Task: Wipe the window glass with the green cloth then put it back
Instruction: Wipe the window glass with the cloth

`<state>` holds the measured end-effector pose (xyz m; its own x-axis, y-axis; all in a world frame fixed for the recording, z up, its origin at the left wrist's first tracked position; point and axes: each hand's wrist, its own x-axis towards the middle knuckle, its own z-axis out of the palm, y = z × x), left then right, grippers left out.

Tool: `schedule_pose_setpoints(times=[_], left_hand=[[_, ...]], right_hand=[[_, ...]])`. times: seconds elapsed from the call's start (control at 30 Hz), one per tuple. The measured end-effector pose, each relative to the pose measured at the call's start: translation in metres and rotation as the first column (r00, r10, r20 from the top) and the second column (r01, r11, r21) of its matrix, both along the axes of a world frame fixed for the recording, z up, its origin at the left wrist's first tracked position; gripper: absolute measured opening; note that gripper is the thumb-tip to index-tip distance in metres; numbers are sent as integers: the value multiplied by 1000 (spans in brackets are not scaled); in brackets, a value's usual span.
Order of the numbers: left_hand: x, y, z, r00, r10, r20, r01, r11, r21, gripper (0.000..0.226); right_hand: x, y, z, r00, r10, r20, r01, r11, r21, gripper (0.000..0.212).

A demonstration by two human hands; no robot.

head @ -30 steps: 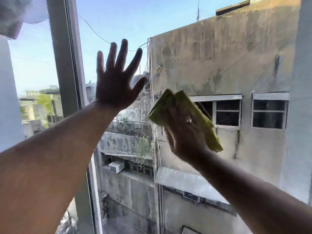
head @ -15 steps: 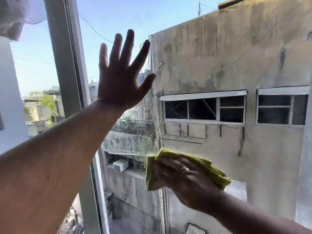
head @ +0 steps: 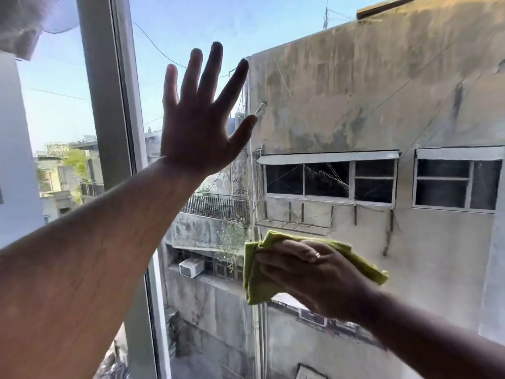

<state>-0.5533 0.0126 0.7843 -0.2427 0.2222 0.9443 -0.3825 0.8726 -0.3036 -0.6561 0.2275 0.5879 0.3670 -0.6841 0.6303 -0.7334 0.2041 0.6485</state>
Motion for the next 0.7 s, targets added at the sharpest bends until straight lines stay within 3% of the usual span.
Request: schedule_pose_setpoints(times=[0.07,0.17,0.27,0.3,0.33,0.4,0.47,0.5,0.53,0.57,0.63,0.7], left_hand=[[-1,1,0,1000,-2,-10,2,1000,11,72],[-2,0,1,1000,-1,-18,1,1000,7,71],[-4,-1,0,1000,-1,-26,1,1000,-4,70],[-4,-1,0,1000,-2,-28,1,1000,-4,69],[-3,-2,0,999,1,-32,-1,1000,-5,69],[-2,-2,1,1000,7,-24,-7,1000,-7,69],[0,-2,1,1000,0,-10,0,1000,-3,69],[-1,-2,1,1000,-1,-12,1,1000,-3,69],[-1,-2,1,1000,4,-16,-4,1000,-5,69],[-1,-3,1,1000,10,-20,-10,1000,-3,68],[-2,-3,0,1000,11,-29,-11,1000,-5,68],[-5,-3,0,999,4,-34,-5,1000,-14,68]], right_hand=[[-18,17,46,991,-134,22,136,978,-160,52],[-39,42,130,932,-240,271,356,741,-569,63],[-28,17,140,899,-219,379,432,582,-689,61],[-18,-2,121,905,-233,355,420,615,-667,62],[-7,-21,95,924,-254,284,378,709,-596,64],[11,-44,35,966,-256,40,255,915,-312,60],[8,-28,20,969,-221,-114,215,975,-61,51],[-2,-12,37,967,-224,-122,219,974,-53,50],[-15,4,58,964,-252,-89,237,960,-146,52],[-31,24,83,958,-286,8,277,920,-277,56],[-54,69,132,909,-324,262,416,747,-519,60],[-55,71,141,854,-247,458,512,557,-654,64]])
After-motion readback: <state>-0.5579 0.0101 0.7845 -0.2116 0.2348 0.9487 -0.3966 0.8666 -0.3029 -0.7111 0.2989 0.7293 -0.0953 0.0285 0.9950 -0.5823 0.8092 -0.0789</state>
